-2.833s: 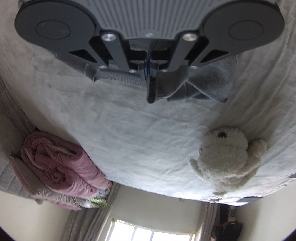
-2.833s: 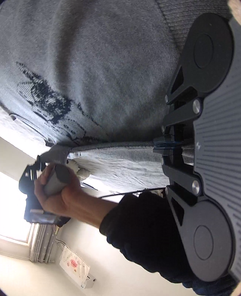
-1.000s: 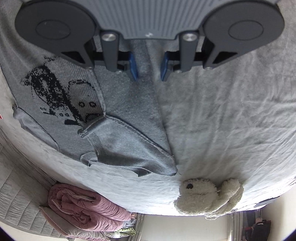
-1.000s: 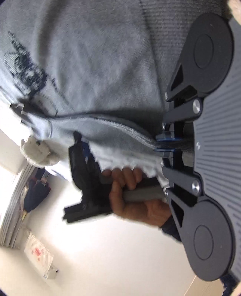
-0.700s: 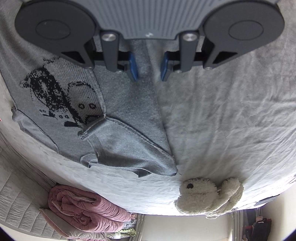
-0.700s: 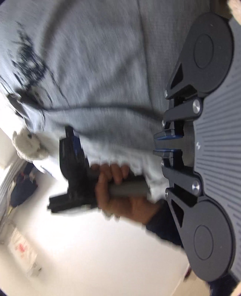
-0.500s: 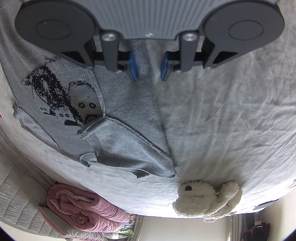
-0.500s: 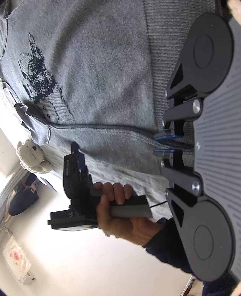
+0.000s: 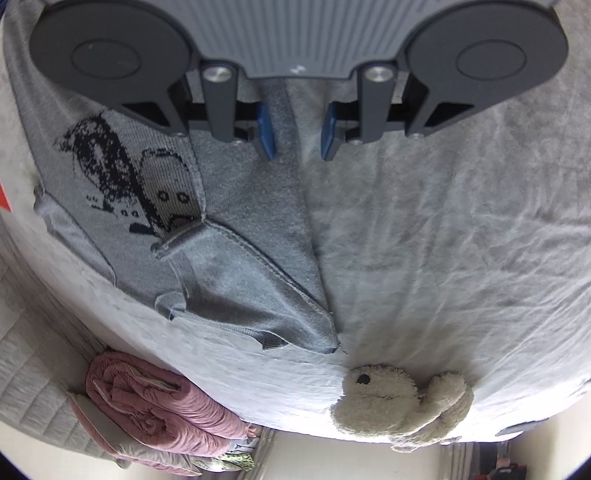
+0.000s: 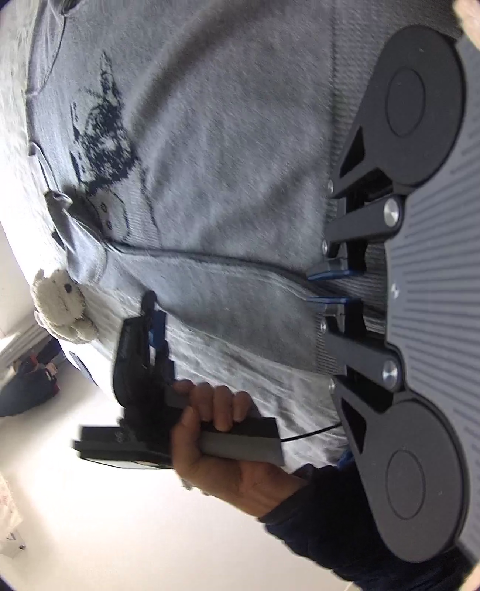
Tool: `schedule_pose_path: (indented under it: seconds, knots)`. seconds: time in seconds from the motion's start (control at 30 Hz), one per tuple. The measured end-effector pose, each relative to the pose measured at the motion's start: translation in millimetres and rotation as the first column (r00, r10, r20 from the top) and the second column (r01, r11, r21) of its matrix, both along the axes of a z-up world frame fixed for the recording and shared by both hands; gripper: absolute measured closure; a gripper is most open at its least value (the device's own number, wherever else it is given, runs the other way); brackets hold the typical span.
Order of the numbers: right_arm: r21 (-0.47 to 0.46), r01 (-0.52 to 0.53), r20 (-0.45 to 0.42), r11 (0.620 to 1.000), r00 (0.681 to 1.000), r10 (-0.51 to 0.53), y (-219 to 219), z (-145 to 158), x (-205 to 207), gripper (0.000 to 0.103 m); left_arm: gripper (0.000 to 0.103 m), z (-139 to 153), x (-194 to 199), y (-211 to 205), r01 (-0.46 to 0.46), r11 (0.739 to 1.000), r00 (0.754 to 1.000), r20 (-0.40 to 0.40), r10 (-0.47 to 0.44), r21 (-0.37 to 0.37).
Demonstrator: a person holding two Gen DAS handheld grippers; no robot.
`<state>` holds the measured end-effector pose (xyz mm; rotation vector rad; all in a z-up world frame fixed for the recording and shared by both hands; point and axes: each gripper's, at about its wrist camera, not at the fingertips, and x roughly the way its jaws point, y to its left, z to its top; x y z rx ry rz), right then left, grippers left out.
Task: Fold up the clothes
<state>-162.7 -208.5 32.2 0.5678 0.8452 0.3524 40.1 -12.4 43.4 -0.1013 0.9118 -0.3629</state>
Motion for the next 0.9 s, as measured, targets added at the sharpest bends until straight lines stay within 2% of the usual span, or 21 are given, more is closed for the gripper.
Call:
schedule_pose_path:
  seconds: [0.03,0.07,0.13,0.23,0.33,0.43,0.5,0.53,0.57,0.6,0.67,0.8,0.9]
  knots:
    - [0.021,0.018,0.003,1.000,1.000,-0.018,-6.7,2.7,3.7,0.085,0.075,0.8,1.2,1.3,-0.003,1.000,1.000,-0.001,0.003,-0.005]
    - [0.020,0.036,0.004,0.999,0.999,-0.036,-12.1,6.5,9.5,0.076,0.075,2.4,2.5,2.1,-0.009,1.000,1.000,0.007,0.009,-0.003]
    - [-0.007,0.064,0.008,0.998,0.998,-0.064,-21.2,15.5,22.1,0.066,0.075,6.0,6.9,5.2,-0.022,1.000,0.999,0.023,0.022,-0.003]
    - [-0.105,0.058,0.043,0.993,0.998,-0.054,-31.5,39.4,50.4,0.066,0.075,12.0,18.4,13.7,-0.049,0.998,0.998,0.040,0.050,-0.025]
    - [-0.091,0.047,0.038,0.995,0.998,-0.044,-51.8,51.5,88.3,0.062,0.075,17.7,39.6,25.8,-0.090,0.992,0.995,0.036,0.093,-0.087]
    - [-0.085,0.038,0.035,0.996,0.999,-0.035,-68.6,47.0,123.7,0.061,0.074,20.2,66.5,37.7,-0.172,0.973,0.985,0.001,0.174,-0.156]
    - [-0.101,0.055,0.040,0.993,0.998,-0.051,-77.2,36.8,139.3,0.061,0.073,23.2,82.9,39.5,-0.208,0.963,0.977,0.008,0.213,-0.171]
    - [-0.108,0.063,0.042,0.992,0.997,-0.059,-81.5,31.6,147.0,0.061,0.073,24.2,92.4,36.0,-0.210,0.965,0.976,0.024,0.216,-0.156]
    - [-0.078,0.076,0.040,0.994,0.997,-0.073,-87.1,23.3,148.3,0.061,0.072,25.1,102.0,32.4,-0.211,0.967,0.975,0.040,0.219,-0.140]
    - [-0.039,0.087,0.018,0.995,0.996,-0.087,-93.9,14.2,147.7,0.061,0.071,24.2,113.3,26.7,-0.210,0.970,0.975,0.050,0.218,-0.124]
    - [-0.035,0.094,-0.030,0.995,0.995,-0.095,-99.6,4.3,147.5,0.061,0.071,21.4,136.7,14.8,-0.211,0.972,0.974,0.064,0.218,-0.099]
    - [-0.109,0.127,0.016,0.986,0.992,-0.125,-116.3,16.5,141.4,0.061,0.068,8.4,174.0,-10.1,-0.203,0.971,0.976,0.052,0.210,-0.128]
    - [-0.086,0.181,0.033,0.980,0.983,-0.179,-133.8,23.3,138.1,0.061,0.062,-2.7,192.1,-30.3,-0.204,0.978,0.975,0.076,0.207,-0.051]
